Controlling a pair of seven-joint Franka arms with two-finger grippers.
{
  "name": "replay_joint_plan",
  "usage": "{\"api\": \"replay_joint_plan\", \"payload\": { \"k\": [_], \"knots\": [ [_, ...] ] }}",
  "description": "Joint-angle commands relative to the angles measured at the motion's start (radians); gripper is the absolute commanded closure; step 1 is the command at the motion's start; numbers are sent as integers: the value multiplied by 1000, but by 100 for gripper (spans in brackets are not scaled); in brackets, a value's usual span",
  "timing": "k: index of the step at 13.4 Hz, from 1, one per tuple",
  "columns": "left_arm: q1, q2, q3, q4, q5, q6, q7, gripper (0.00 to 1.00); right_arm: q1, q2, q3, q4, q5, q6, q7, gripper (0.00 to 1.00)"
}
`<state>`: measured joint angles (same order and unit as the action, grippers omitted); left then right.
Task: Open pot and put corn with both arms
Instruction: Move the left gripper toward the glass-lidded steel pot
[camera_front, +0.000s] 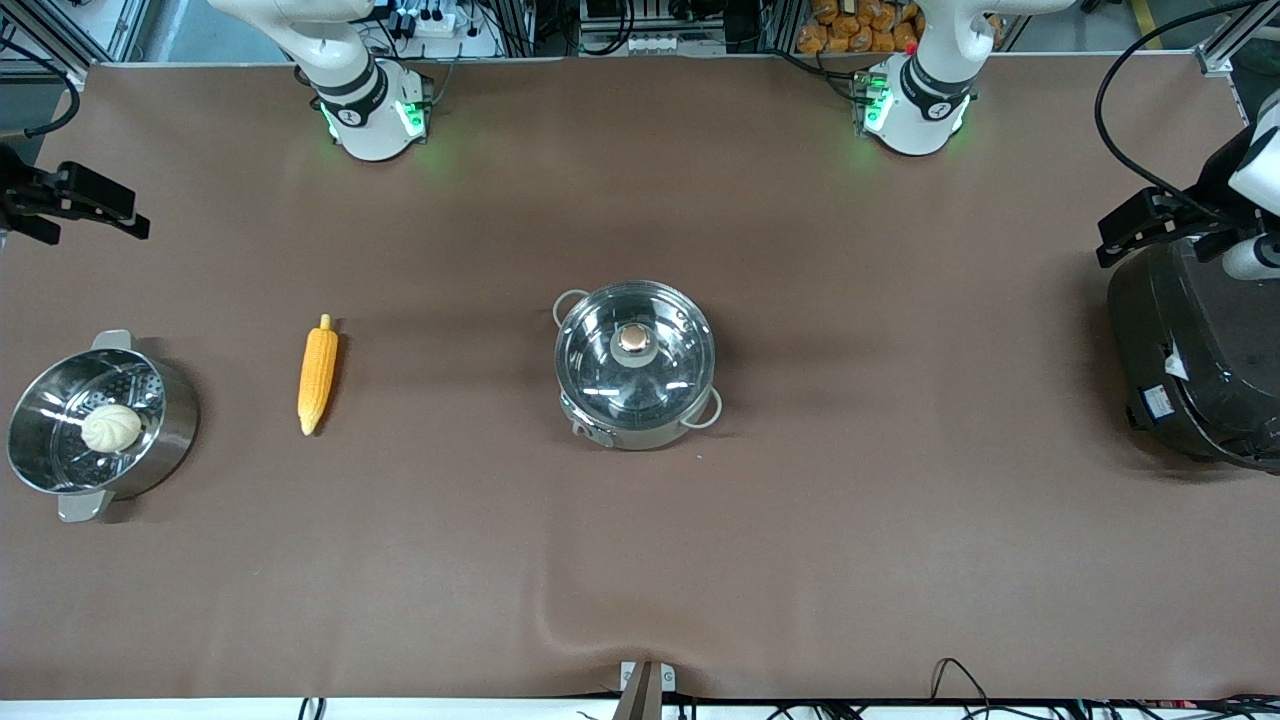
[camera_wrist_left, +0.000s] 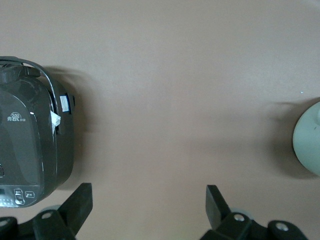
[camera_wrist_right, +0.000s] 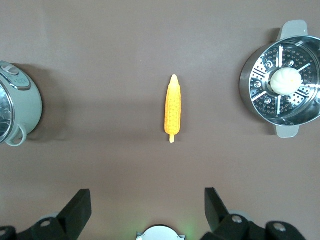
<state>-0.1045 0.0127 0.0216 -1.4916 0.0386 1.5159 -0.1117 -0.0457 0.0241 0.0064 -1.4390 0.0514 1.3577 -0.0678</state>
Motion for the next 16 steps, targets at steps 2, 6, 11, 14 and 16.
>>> {"api": "replay_joint_plan", "payload": {
  "k": [2,6,11,14,16],
  "knots": [
    [-4,3,-2,19,18,-17,9,0,23,-4,-2,6,13,0,5,0],
    [-23,6,-12,17,-23,0,9,0,33,-4,-2,5,13,-2,5,0],
    [-73,55,-87,19,-95,46,-8,0,33,-3,-2,3,13,0,5,0],
    [-197,136,-152,20,-91,66,-169,0,32,-3,-2,0,13,-2,5,0],
    [-309,203,-155,52,-91,124,-387,0,32,-3,-2,0,13,0,5,0]
  ]
}}
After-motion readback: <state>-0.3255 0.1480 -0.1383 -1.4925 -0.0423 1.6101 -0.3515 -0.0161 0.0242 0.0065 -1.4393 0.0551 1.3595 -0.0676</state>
